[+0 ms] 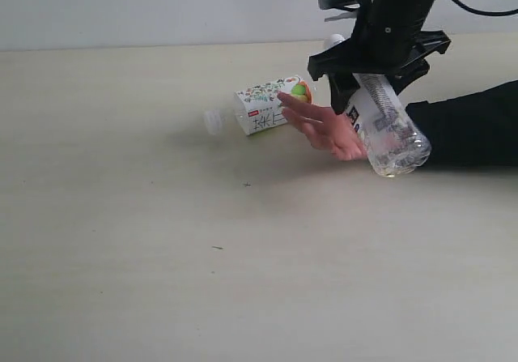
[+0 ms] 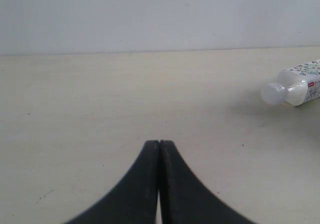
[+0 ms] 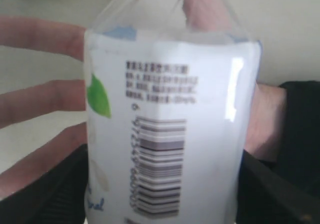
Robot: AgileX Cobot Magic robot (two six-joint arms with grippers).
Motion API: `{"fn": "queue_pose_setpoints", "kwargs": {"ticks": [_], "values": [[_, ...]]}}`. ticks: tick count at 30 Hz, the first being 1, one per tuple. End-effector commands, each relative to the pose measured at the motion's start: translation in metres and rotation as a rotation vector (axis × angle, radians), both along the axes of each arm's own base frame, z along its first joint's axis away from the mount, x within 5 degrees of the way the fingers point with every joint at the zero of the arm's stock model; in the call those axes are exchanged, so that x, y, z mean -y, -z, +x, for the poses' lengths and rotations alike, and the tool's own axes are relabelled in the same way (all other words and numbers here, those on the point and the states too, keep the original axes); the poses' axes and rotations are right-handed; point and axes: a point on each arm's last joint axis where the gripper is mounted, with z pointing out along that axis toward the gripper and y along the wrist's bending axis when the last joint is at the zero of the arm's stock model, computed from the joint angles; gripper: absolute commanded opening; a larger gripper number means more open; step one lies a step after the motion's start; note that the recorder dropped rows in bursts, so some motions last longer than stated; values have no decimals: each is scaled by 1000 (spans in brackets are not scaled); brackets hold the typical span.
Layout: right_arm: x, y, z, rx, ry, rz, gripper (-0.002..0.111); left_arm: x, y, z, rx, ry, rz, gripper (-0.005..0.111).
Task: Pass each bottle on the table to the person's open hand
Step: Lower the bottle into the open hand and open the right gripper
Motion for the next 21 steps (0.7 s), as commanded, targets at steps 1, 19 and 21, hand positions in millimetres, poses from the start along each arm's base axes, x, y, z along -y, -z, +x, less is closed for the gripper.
{"fn": "queue_pose_setpoints", "kwargs": {"ticks": [1,19,21], "values": [[-1,10,9,45,-26,4,0,0,0,0,5,4,-5,3],[-8,34,22,93,-42,35,0,0,0,0,5,4,-5,3],[-9,34,23,97,-40,40,0,0,0,0,5,4,-5,3]]}}
